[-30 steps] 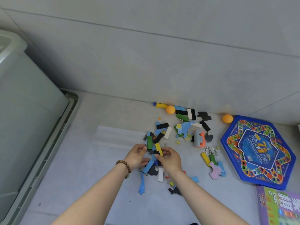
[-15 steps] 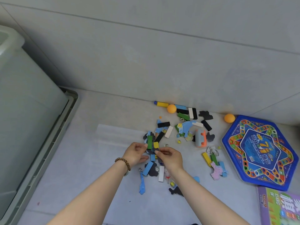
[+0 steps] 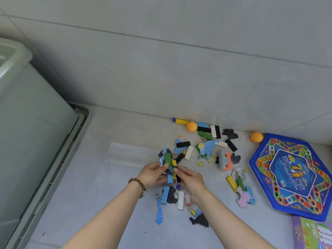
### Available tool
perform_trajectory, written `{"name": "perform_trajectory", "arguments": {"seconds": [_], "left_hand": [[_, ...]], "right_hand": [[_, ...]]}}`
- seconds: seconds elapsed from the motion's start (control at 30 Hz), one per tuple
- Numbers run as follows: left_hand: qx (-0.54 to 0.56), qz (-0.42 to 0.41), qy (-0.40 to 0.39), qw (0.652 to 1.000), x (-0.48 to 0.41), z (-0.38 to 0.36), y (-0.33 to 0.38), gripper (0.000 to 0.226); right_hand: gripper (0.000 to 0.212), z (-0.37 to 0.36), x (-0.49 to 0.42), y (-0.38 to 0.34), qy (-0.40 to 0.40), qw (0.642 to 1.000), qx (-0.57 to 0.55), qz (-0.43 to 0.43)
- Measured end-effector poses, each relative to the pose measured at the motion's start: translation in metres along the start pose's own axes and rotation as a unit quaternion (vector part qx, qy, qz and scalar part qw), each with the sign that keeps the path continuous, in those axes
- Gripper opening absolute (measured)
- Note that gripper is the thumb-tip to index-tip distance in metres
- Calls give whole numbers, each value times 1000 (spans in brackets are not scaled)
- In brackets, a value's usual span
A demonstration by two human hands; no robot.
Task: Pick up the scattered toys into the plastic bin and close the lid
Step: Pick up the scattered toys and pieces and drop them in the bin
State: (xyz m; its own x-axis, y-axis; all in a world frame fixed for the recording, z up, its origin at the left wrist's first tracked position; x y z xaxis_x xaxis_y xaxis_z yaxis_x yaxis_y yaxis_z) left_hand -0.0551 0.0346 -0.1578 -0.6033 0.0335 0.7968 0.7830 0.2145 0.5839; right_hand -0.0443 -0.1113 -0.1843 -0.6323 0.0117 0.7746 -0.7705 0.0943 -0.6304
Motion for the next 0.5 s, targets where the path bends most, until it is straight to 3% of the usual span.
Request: {"name": "perform_trajectory", "arguments": {"seconds": [0.17,0.27,0.5], "left_hand": [[34,-52,-26,998,22,-6,42,19],[1,-104,-21,994,48,-2,83,24],[-30,-253,81,964,168,99,203,22]], "right_hand": [[20,-14,16,-40,-55,996,-70,24],[14,-40,40,-84,-95,987,-118,58],[19,-129,117,-188,-182,967,28,176]]}}
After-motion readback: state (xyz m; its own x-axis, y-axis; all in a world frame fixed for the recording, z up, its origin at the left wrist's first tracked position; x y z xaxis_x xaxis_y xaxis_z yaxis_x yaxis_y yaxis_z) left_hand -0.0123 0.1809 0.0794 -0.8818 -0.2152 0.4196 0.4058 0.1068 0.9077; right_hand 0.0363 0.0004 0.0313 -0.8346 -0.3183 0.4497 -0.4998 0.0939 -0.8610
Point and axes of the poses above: each hand's wrist, its own x-axis away from the middle knuckle, its own z-axis out of the back of the hand, y = z × x, the point moved 5 cm from there along -x, towards the middle knuckle, and after that the axes turned 2 degrees about -x, right-handed, at the moved point
